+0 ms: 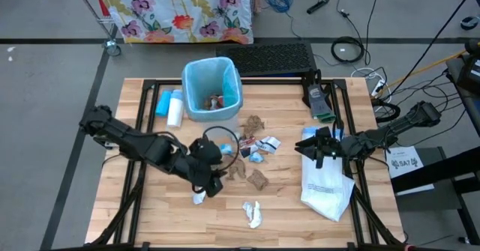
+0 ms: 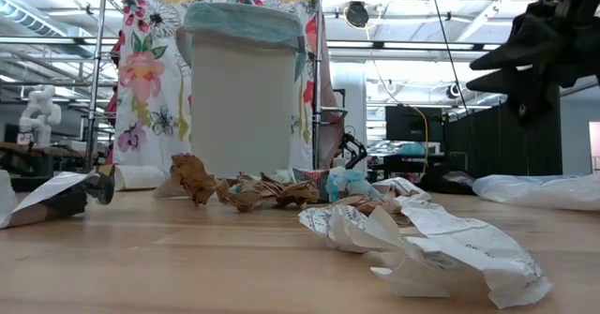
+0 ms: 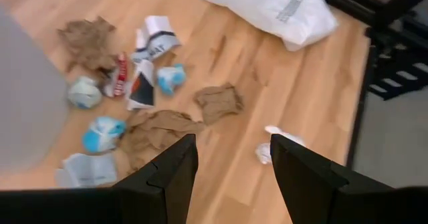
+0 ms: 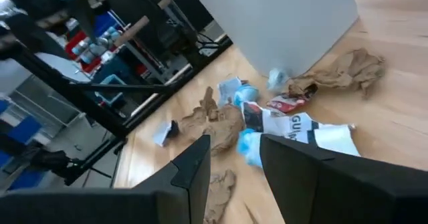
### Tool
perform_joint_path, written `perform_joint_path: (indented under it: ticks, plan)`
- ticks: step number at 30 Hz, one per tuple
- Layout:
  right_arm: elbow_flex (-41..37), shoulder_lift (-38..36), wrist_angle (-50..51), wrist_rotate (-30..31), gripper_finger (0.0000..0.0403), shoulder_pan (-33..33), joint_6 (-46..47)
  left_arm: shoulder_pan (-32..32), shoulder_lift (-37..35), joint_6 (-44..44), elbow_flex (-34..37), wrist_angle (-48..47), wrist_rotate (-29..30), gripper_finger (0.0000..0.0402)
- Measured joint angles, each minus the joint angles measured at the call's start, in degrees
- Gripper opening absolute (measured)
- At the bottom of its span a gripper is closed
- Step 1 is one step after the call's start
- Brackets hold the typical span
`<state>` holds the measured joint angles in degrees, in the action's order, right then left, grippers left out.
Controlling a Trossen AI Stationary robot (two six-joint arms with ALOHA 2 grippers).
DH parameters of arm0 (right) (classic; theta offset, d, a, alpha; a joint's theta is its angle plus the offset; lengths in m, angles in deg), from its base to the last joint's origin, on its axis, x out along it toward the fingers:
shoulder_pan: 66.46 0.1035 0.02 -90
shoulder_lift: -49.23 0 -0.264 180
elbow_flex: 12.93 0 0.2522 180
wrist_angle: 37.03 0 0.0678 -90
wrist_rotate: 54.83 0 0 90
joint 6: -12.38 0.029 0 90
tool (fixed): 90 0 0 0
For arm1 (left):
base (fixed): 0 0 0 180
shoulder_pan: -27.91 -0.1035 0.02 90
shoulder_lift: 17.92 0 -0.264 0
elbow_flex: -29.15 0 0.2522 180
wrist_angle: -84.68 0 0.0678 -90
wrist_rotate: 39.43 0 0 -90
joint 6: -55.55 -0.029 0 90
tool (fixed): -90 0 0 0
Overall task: Place trash/remove bag and relplace
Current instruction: Put the brown napkin into the white trash bin
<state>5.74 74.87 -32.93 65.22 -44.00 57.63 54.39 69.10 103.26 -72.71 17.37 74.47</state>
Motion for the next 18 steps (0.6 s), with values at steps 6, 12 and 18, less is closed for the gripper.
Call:
perform_joint_path:
  ticks: [6,12,18]
  plan:
    - [6.1,0.9,3.4,-0.4,0.0104,0.0,-5.8,1.0,-5.5,-0.1,9.6,5.4,3.3,0.0191]
    - [22.5,6.1,20.4,-0.1,0.0069,0.0,-15.3,0.9,-12.0,-1.5,26.0,21.5,1.7,0.0191]
    - [37.0,16.2,35.3,0.4,0.0060,0.0,-14.2,0.9,-18.2,-1.7,38.6,30.6,-4.3,0.0191]
